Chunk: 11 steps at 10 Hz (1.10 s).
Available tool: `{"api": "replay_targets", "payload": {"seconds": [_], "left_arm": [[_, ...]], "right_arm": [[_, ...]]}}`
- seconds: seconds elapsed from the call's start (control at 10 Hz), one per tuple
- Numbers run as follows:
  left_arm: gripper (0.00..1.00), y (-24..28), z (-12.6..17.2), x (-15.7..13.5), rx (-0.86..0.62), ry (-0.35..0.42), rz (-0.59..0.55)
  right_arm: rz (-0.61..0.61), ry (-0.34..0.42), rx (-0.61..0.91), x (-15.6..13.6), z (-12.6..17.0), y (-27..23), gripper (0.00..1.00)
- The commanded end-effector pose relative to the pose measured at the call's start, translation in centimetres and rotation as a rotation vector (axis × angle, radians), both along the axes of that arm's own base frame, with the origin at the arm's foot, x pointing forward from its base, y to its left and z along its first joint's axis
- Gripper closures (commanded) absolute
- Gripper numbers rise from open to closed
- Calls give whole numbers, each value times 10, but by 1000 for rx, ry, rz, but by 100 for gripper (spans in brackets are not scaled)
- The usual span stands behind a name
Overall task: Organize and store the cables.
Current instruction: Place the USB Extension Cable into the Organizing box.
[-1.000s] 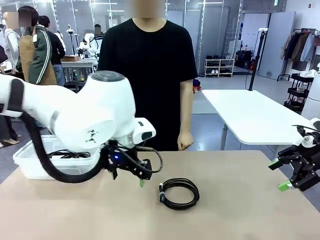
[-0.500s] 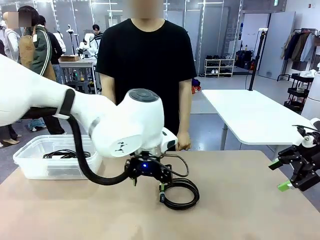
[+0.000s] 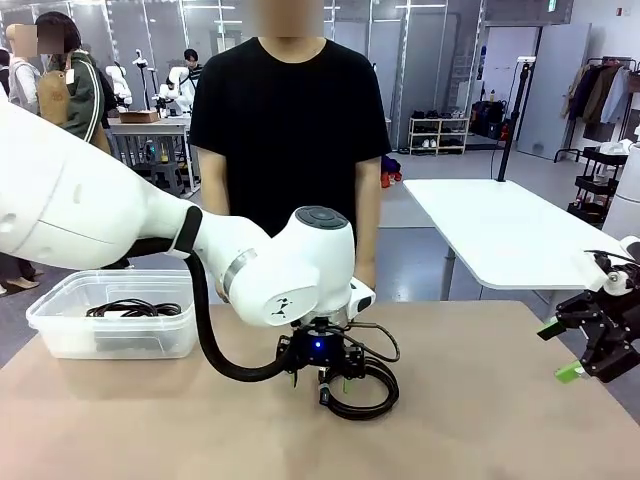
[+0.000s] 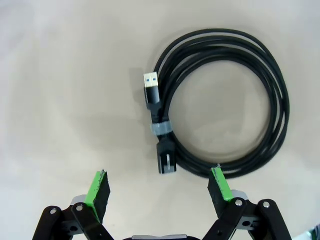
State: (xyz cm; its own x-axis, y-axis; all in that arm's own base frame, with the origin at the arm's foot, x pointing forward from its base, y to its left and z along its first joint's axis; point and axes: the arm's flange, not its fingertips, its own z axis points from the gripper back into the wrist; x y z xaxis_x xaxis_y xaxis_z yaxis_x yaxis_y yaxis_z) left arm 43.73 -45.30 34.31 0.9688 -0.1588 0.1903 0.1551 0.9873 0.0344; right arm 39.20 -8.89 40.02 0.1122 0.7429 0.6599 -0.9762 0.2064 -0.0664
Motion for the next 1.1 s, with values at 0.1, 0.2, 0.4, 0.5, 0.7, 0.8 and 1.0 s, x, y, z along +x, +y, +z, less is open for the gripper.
{"api": "replay_targets", "payload": {"seconds": [0.1, 0.2, 0.4, 0.5, 0.7, 0.8, 1.0], "left_arm": [[0, -11, -16, 16, 55, -18, 55], [0, -9, -20, 23, 54, -10, 64], [0, -9, -22, 30, 55, 0, 76], [28, -10, -24, 34, 60, -3, 74], [87, -11, -23, 36, 62, 8, 83], [100, -12, -22, 36, 62, 16, 86], [100, -15, -31, 37, 40, 66, 83]], "right_arm": [[12, -9, 0, -1, 0, 1, 0], [12, -9, 0, -1, 0, 1, 0], [12, -9, 0, -1, 0, 1, 0], [12, -9, 0, -1, 0, 1, 0], [12, -9, 0, -1, 0, 1, 0], [12, -9, 0, -1, 0, 1, 0], [12, -9, 0, -1, 0, 1, 0]]}}
